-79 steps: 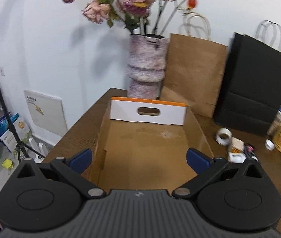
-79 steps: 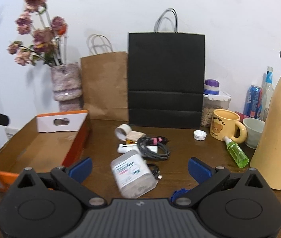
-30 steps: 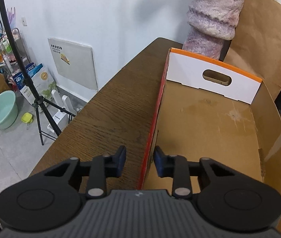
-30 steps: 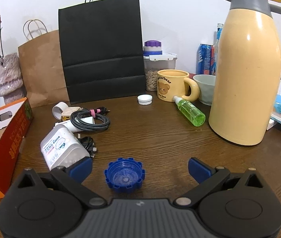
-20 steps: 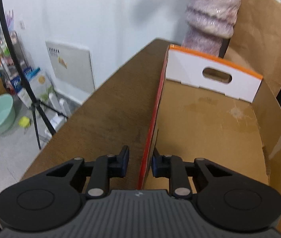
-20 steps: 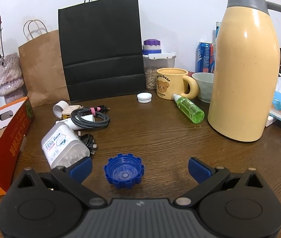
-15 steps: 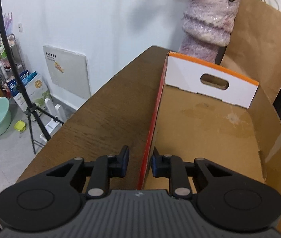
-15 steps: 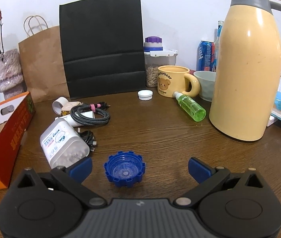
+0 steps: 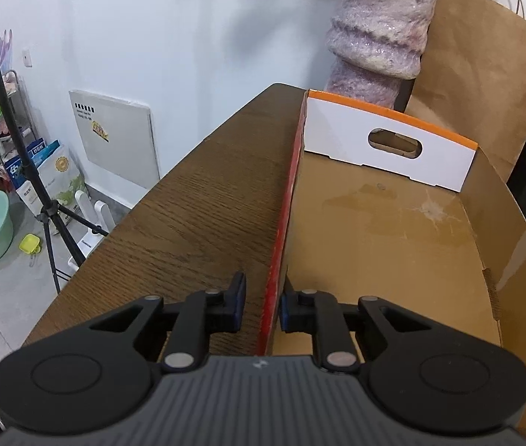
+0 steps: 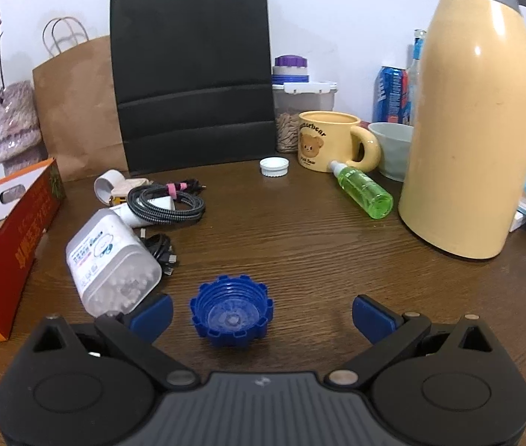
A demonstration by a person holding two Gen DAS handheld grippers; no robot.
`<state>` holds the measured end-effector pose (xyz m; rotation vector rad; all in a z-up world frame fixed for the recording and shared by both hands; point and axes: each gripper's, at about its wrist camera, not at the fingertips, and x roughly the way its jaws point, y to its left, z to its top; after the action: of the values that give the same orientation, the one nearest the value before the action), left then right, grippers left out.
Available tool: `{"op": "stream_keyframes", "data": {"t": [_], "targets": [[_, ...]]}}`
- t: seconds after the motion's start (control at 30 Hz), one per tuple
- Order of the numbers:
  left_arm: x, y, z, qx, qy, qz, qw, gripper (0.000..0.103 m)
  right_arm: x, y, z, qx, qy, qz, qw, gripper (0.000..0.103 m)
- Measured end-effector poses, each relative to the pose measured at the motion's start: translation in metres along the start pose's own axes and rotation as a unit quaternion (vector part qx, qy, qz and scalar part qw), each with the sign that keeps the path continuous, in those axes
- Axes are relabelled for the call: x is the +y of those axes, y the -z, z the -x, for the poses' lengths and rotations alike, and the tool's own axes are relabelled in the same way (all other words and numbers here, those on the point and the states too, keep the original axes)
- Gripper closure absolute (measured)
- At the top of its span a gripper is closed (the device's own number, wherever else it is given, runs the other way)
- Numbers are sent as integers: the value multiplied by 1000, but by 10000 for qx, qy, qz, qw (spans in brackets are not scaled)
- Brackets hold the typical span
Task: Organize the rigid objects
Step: 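Close the right gripper on the blue bottle cap and lift it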
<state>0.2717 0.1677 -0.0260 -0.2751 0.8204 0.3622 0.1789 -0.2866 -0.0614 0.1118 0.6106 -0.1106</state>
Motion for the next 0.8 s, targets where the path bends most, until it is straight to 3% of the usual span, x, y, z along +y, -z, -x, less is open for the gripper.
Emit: {"op": "stream_keyframes", "data": {"t": [0.07,0.17,0.23,0.27,0.63,0.8], "targets": [[1,0,0,-11,4,9,10000,85,2,-1,-8,35,15,54,10000,4],[0,2,0,-37,-26,-28,10000,85,4,-3,-20,127,-127,83,9998,18],[-1,1,0,-42,-27,-27,10000,85,8,-3,-27,204,-260,143,9993,42],[0,1,0,-40,-22,-19,10000,85,11,-2,-29,232,-285,201,9991,49],[0,0,0,-50,-23,-33,10000,85,13,0,-18,-119,-221,266,9993,50],[-2,1,1,-70,-38,-113,9999,89,12,-14,-9,-473,-212,216,9984,50]]}}
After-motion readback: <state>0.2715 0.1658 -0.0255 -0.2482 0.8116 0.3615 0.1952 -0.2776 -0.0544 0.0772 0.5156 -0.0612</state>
